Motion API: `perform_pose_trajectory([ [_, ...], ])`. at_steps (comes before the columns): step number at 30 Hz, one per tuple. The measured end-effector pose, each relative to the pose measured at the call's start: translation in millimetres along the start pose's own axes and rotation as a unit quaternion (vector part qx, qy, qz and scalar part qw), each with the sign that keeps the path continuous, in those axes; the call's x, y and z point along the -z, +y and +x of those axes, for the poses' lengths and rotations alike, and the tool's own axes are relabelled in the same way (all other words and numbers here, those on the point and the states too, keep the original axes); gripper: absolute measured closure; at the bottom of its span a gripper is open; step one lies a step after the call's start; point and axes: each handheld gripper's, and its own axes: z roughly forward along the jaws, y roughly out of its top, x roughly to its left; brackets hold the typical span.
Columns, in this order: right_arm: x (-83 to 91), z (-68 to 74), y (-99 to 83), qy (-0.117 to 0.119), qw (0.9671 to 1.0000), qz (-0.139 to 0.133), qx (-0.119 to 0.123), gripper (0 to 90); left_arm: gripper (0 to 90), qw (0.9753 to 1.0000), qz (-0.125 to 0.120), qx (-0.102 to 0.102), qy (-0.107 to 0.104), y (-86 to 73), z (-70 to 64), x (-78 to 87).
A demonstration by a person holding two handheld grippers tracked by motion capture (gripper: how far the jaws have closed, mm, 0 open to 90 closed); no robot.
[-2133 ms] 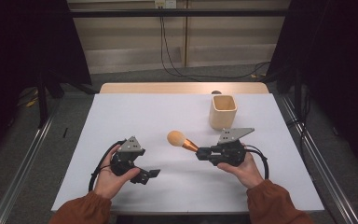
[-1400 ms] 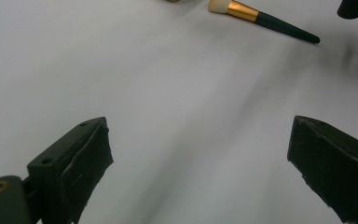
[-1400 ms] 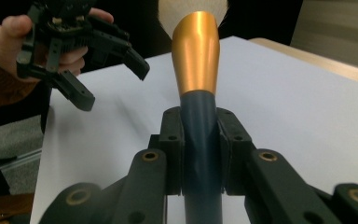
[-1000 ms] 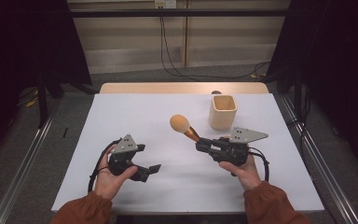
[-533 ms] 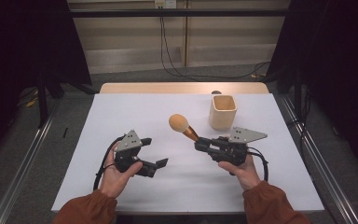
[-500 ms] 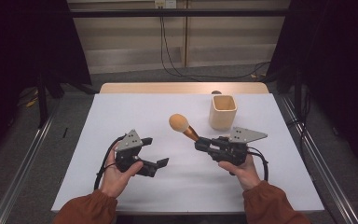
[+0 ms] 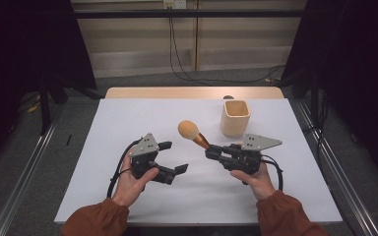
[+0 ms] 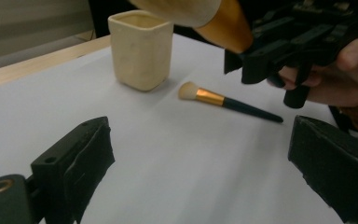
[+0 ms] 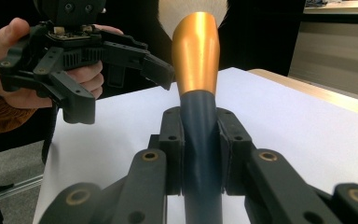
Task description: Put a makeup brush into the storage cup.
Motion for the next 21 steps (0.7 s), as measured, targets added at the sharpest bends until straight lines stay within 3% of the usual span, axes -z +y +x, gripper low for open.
perform_pose_trajectory([
  [5,-0.6,0.2,0.4,0.003,1.0000,0.001,0.001,75.0,6.6,0.9994,-0.030,0.014,-0.012,3.0,2.1,-7.9],
  [8,-1.0,0.4,0.4,0.004,1.0000,0.002,0.003,75.0,6.5,0.9994,-0.031,0.015,-0.010,5.7,3.6,-13.0],
  [13,-0.7,0.0,0.4,0.005,1.0000,0.001,0.003,74.9,5.4,0.9975,-0.054,0.016,-0.042,9.5,3.5,-19.8],
  [21,-0.9,0.3,0.0,0.008,0.9999,0.003,0.007,75.0,9.4,0.9972,-0.060,0.013,-0.043,13.6,1.8,-30.9],
])
